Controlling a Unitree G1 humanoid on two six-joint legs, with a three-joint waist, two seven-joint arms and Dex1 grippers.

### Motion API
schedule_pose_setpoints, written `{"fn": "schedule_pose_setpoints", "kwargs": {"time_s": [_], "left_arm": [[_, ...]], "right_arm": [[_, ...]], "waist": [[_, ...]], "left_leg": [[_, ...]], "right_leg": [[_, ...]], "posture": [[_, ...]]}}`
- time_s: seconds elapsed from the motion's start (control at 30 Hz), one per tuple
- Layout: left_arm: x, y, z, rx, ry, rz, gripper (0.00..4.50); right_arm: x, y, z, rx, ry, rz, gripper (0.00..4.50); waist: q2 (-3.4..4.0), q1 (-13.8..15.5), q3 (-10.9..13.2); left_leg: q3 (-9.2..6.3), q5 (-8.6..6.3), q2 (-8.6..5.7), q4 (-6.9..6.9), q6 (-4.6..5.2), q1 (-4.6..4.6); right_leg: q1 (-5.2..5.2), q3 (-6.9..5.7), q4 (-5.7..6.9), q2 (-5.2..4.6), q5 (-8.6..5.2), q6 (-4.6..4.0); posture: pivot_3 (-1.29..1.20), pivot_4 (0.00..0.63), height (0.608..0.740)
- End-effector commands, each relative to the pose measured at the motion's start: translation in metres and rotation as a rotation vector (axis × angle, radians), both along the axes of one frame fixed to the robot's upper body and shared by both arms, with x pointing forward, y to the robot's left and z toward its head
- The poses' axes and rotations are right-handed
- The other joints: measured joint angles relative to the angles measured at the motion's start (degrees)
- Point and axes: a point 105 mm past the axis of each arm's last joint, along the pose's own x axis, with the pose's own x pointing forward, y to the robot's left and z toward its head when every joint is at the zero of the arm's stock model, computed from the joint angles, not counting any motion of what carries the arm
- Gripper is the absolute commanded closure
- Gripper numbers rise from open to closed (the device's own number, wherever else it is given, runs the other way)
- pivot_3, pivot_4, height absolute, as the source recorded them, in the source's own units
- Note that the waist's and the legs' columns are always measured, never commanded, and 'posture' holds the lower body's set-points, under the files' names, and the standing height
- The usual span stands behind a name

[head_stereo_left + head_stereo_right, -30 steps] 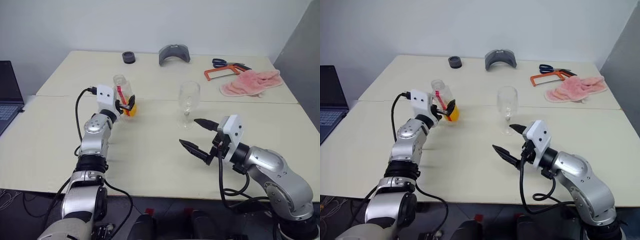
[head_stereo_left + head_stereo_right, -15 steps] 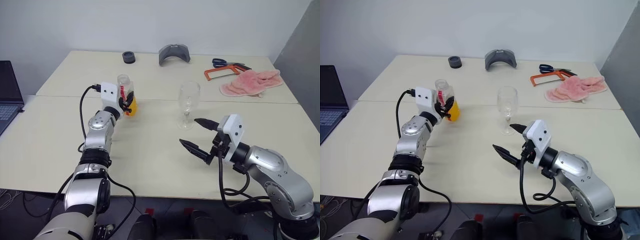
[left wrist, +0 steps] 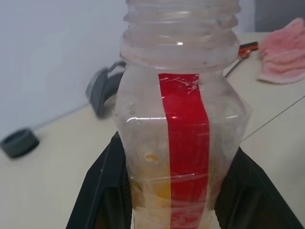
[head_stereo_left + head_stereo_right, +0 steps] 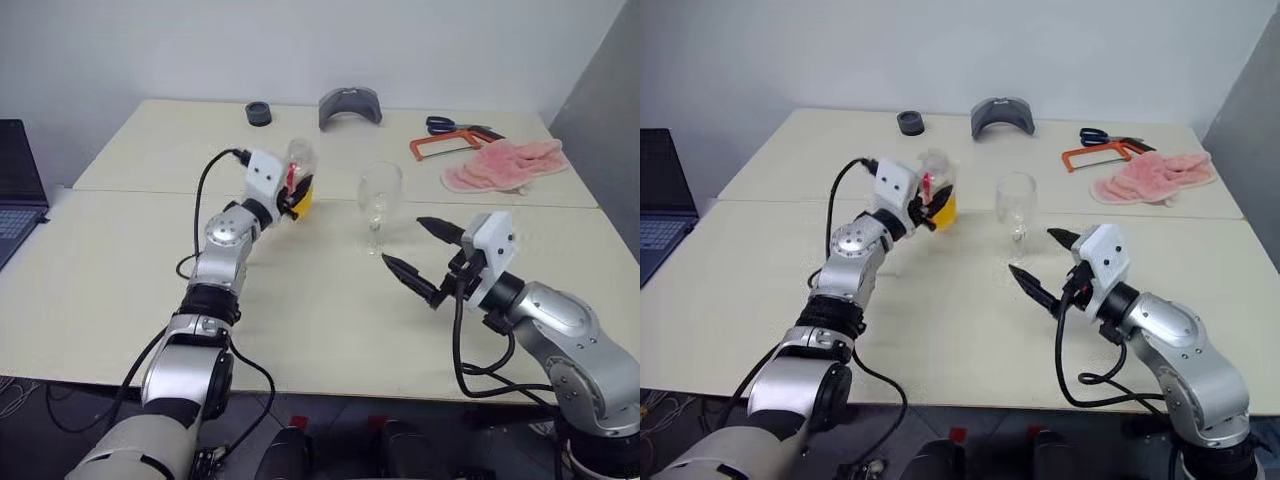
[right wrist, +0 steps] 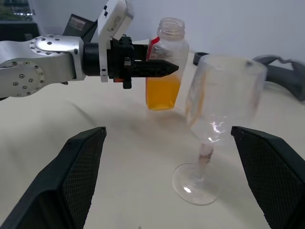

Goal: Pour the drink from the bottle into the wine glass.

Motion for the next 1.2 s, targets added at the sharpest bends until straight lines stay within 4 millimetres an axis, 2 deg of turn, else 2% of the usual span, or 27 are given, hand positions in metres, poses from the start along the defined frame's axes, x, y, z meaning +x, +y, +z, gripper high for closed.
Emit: {"fn": "schedule_pose_setpoints", "kwargs": {"time_s": [0.03, 0.23, 0.43, 0.73, 1.2], "left_arm": [[-0.005, -0.021, 0.034, 0.062, -0.147, -0.071, 2.79], [-0.006, -0.039, 0.047, 0.162, -0.247, -0.121, 2.79], [-0.008, -0.048, 0.054, 0.266, -0.343, -0.153, 2.79], [-0.013, -0.061, 0.059, 0.370, -0.448, -0.191, 2.79], [-0.012, -0.059, 0.071, 0.541, -0.598, -0.138, 2.79]], "right_arm": [[0.003, -0.009, 0.019, 0.024, -0.092, -0.057, 0.00], [0.009, -0.018, 0.031, 0.033, -0.174, -0.134, 0.00], [0.010, -0.021, 0.030, 0.066, -0.130, -0.122, 0.00], [0.003, -0.013, 0.021, 0.049, -0.109, -0.068, 0.00], [-0.002, -0.010, 0.013, 0.035, -0.090, -0.039, 0.00]], "waist": [[0.00, -0.03, 0.00], [-0.01, -0.06, 0.00], [-0.06, -0.03, 0.04], [-0.07, -0.04, 0.04], [-0.09, -0.08, 0.06]], "left_leg": [[0.02, 0.00, 0.00, 0.00, 0.00, 0.00], [0.07, -0.01, -0.03, -0.01, 0.01, 0.01], [0.07, -0.01, -0.05, -0.01, 0.02, -0.02], [0.08, -0.01, -0.07, -0.02, 0.03, -0.02], [0.07, -0.01, -0.30, -0.01, 0.03, -0.02]], "right_leg": [[0.00, 0.01, 0.00, 0.00, 0.00, 0.00], [-0.02, 0.04, 0.01, 0.02, 0.00, 0.00], [-0.03, 0.04, -0.03, 0.02, 0.00, 0.00], [-0.03, 0.04, -0.02, 0.03, 0.00, 0.00], [-0.04, 0.05, 0.00, 0.03, 0.00, 0.00]], "posture": [[0.00, 0.150, 0.740], [0.00, 0.150, 0.740], [0.00, 0.150, 0.740], [0.00, 0.150, 0.740], [0.00, 0.150, 0.740]]}}
